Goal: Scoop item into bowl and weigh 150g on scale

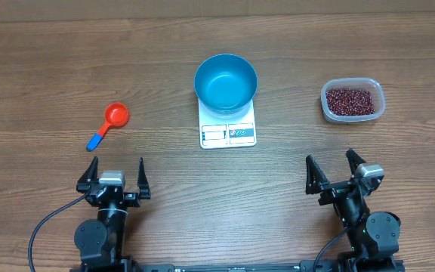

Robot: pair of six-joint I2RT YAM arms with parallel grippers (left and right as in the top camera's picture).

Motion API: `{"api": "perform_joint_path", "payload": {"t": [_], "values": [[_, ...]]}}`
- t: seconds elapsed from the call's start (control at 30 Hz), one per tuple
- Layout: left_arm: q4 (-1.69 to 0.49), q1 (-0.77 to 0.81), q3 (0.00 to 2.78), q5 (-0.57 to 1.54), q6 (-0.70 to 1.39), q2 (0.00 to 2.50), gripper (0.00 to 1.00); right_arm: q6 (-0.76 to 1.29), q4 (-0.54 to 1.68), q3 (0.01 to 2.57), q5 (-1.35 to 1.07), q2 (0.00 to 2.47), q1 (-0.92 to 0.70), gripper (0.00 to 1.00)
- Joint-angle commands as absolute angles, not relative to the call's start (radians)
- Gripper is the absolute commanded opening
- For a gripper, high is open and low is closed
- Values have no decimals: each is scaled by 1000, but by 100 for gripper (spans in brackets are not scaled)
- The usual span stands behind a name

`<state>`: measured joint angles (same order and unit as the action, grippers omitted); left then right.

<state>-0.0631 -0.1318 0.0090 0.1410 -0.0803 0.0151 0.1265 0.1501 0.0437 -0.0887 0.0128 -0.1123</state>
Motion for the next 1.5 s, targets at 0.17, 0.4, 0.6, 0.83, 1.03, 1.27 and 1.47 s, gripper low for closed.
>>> {"api": "perform_joint_path", "payload": {"t": [0.17, 0.4, 0.6, 0.83, 1.03, 1.27, 1.47], "values": [[-67, -138, 5, 130, -89, 6, 100, 124, 145, 39, -80, 3, -118, 100], [-67, -138, 5, 131, -89, 6, 100, 124, 145, 39, -79, 3, -118, 100], [-66, -138, 5, 131, -89, 6, 100, 124, 145, 39, -79, 3, -118, 100], [-66, -138, 5, 131, -89, 6, 99, 124, 145, 39, -79, 3, -118, 100], [-66, -138, 5, 131, -89, 6, 99, 124, 145, 39, -79, 3, -118, 100], [-66, -138, 5, 131, -89, 6, 99, 124, 145, 39, -79, 3, -118, 100], [-66, -138, 5, 131, -70, 6, 100, 124, 145, 39, -79, 3, -118, 100]]}}
